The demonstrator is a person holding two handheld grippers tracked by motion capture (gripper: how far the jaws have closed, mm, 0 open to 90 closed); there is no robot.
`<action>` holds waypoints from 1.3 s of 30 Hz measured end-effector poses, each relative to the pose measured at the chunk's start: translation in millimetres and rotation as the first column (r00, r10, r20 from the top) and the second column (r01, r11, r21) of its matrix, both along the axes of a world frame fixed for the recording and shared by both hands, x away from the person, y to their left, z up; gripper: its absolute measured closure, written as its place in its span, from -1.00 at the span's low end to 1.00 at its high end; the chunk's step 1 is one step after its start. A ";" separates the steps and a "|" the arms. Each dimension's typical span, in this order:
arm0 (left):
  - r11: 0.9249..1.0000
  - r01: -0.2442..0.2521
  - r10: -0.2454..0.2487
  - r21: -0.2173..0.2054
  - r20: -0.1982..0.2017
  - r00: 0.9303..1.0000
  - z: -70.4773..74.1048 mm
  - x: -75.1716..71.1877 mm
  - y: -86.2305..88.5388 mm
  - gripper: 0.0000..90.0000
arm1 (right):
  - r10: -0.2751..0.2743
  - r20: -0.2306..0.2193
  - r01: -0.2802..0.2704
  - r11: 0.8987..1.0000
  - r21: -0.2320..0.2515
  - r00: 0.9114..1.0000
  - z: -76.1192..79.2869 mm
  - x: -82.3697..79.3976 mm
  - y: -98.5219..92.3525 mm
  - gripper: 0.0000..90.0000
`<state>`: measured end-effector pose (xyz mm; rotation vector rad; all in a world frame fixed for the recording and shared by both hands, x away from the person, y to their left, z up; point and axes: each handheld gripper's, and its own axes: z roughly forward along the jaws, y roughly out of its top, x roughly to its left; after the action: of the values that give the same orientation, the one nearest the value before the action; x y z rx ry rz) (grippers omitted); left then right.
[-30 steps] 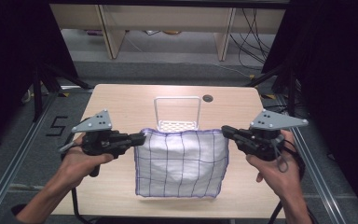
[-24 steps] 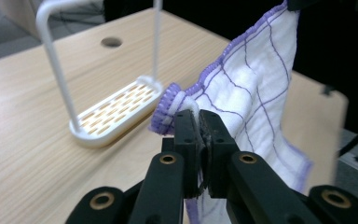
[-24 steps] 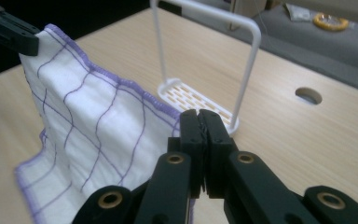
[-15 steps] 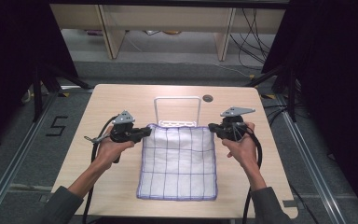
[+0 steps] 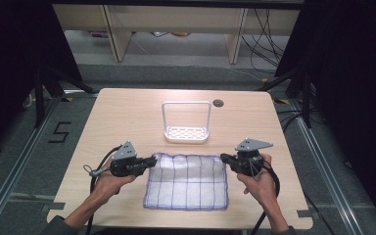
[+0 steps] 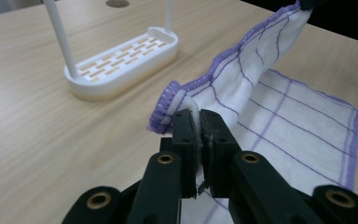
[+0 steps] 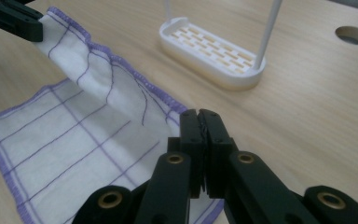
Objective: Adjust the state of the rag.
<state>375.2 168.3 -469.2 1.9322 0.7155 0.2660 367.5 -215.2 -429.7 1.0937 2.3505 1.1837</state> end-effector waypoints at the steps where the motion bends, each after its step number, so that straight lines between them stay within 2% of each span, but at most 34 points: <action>1: 1.000 0.009 -0.009 0.021 0.004 1.000 -1.7 -7.3 1.5 0.86 | 0.011 0.007 -0.011 1.000 -0.012 1.000 -2.1 -2.9 -0.6 0.98; 4: 0.999 0.019 -0.019 0.027 0.003 1.000 -4.6 -13.6 4.2 0.85 | 0.024 0.027 -0.023 0.999 -0.023 0.999 -4.3 -11.3 1.2 0.98; 6: 0.999 0.033 -0.033 0.034 -0.013 0.999 -12.3 -22.9 7.7 0.85 | 0.043 0.040 -0.041 0.999 -0.036 0.998 -3.8 -24.0 2.4 0.98; 8: 0.999 0.029 -0.029 0.027 -0.019 0.999 -15.4 -26.7 7.5 0.84 | 0.045 0.041 -0.043 0.998 -0.041 0.998 -5.9 -31.8 2.2 0.98; 9: 0.998 0.044 -0.042 0.038 -0.030 0.999 -21.2 -33.7 8.4 0.84 | 0.047 0.040 -0.045 0.998 -0.039 0.998 -7.4 -35.8 1.6 0.98; 10: 0.998 0.044 -0.042 0.038 -0.030 0.999 -21.2 -33.7 8.4 0.83 | 0.047 0.040 -0.045 0.998 -0.039 0.998 -7.4 -35.8 1.6 0.98; 11: 0.997 0.056 -0.055 0.045 -0.039 0.998 -27.2 -40.3 8.8 0.82 | 0.061 0.021 -0.060 0.998 -0.035 0.998 -12.3 -42.6 1.6 0.98; 12: 0.997 0.056 -0.055 0.045 -0.039 0.998 -27.2 -40.3 8.8 0.80 | 0.061 0.021 -0.060 0.998 -0.035 0.998 -12.3 -42.6 1.6 0.98; 13: 0.995 0.070 -0.068 0.071 -0.040 0.997 -31.0 -44.6 10.1 0.80 | 0.052 0.011 -0.051 0.997 -0.052 0.999 -17.0 -50.1 1.4 0.98; 14: 0.995 0.070 -0.068 0.071 -0.040 0.997 -31.0 -44.6 10.1 0.80 | 0.052 0.011 -0.051 0.997 -0.052 0.999 -17.0 -50.1 1.4 0.98; 16: 0.994 0.073 -0.070 0.083 -0.034 0.997 -33.6 -48.7 13.2 0.78 | 0.050 -0.001 -0.050 0.997 -0.066 0.999 -26.4 -57.9 1.0 0.98; 17: 0.995 0.068 -0.066 0.074 -0.037 0.997 -35.1 -50.7 13.3 0.78 | 0.056 -0.011 -0.057 0.996 -0.069 0.998 -29.6 -59.5 0.1 0.98; 18: 0.993 0.080 -0.077 0.090 -0.039 0.996 -36.0 -52.3 14.6 0.78 | 0.053 -0.029 -0.054 0.996 -0.066 0.998 -31.8 -62.2 -0.5 0.98; 19: 0.993 0.080 -0.077 0.090 -0.039 0.996 -36.0 -52.3 14.6 0.78 | 0.053 -0.029 -0.054 0.996 -0.066 0.998 -31.8 -62.2 -0.5 0.98; 20: 0.992 0.090 -0.086 0.090 -0.048 0.995 -37.4 -54.8 14.6 0.77 | 0.055 -0.054 -0.059 0.996 -0.067 0.997 -36.5 -67.2 -2.2 0.97; 22: 0.991 0.103 -0.098 0.091 -0.055 0.994 -40.5 -60.2 13.4 0.76 | 0.067 -0.052 -0.071 0.995 -0.067 0.996 -39.9 -68.4 -3.0 0.97; 23: 0.987 0.125 -0.119 0.097 -0.061 0.991 -43.0 -65.5 11.1 0.76 | 0.053 -0.073 -0.059 0.996 -0.074 0.996 -44.3 -73.6 -3.5 0.96; 24: 0.983 0.146 -0.139 0.113 -0.070 0.988 -43.2 -67.6 10.9 0.75 | 0.061 -0.067 -0.067 0.994 -0.081 0.996 -47.7 -74.9 -3.7 0.95; 26: 0.982 0.148 -0.141 0.117 -0.063 0.988 -44.2 -70.0 9.5 0.67 | 0.063 -0.072 -0.069 0.994 -0.085 0.995 -49.4 -77.0 -3.9 0.94; 28: 0.981 0.153 -0.146 0.121 -0.066 0.987 -43.0 -72.6 10.2 0.63 | 0.045 -0.102 -0.053 0.996 -0.073 0.994 -51.9 -83.5 -3.5 0.78; 29: 0.981 0.164 -0.157 0.107 -0.068 0.985 -40.0 -74.2 12.1 0.60 | 0.046 -0.103 -0.053 0.996 -0.069 0.994 -52.4 -85.3 -4.4 0.69; 30: 0.981 0.164 -0.157 0.107 -0.068 0.985 -40.0 -74.2 12.1 0.55 | 0.040 -0.106 -0.047 0.997 -0.066 0.994 -51.8 -87.3 -6.1 0.60; 31: 0.985 0.152 -0.146 0.083 -0.071 0.987 -35.2 -74.8 16.0 0.45 | 0.015 -0.131 -0.021 0.999 -0.046 0.991 -50.6 -91.1 -6.8 0.53; 32: 0.985 0.152 -0.146 0.083 -0.071 0.987 -35.2 -74.8 16.0 0.32 | 0.015 -0.131 -0.021 0.999 -0.046 0.991 -50.6 -91.1 -6.8 0.53; 33: 0.987 0.141 -0.135 0.075 -0.078 0.988 -31.8 -74.5 19.2 0.27 | 0.014 -0.097 -0.017 1.000 -0.026 0.995 -48.4 -91.2 -13.6 0.42; 34: 0.991 0.124 -0.120 0.053 -0.072 0.990 -29.4 -72.7 22.0 0.27 | 0.014 -0.097 -0.017 1.000 -0.026 0.995 -48.4 -91.2 -13.6 0.42; 35: 0.996 0.085 -0.082 0.041 -0.071 0.994 -22.2 -67.4 28.2 0.19 | -0.037 -0.084 0.035 0.999 -0.032 0.996 -43.0 -92.8 -19.6 0.34; 38: 0.998 0.060 -0.058 0.023 -0.073 0.996 -16.6 -59.2 31.8 0.11 | -0.078 -0.074 0.077 0.997 -0.018 0.994 -40.8 -89.5 -24.1 0.30; 39: 0.999 0.028 -0.025 0.032 -0.075 0.997 -13.1 -48.5 30.5 0.06 | -0.090 -0.079 0.088 0.996 -0.030 0.993 -40.3 -85.1 -26.1 0.26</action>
<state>326.6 198.8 -482.4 1.9905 0.7379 0.1917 282.4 -241.3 -470.0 1.2452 2.3430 1.0931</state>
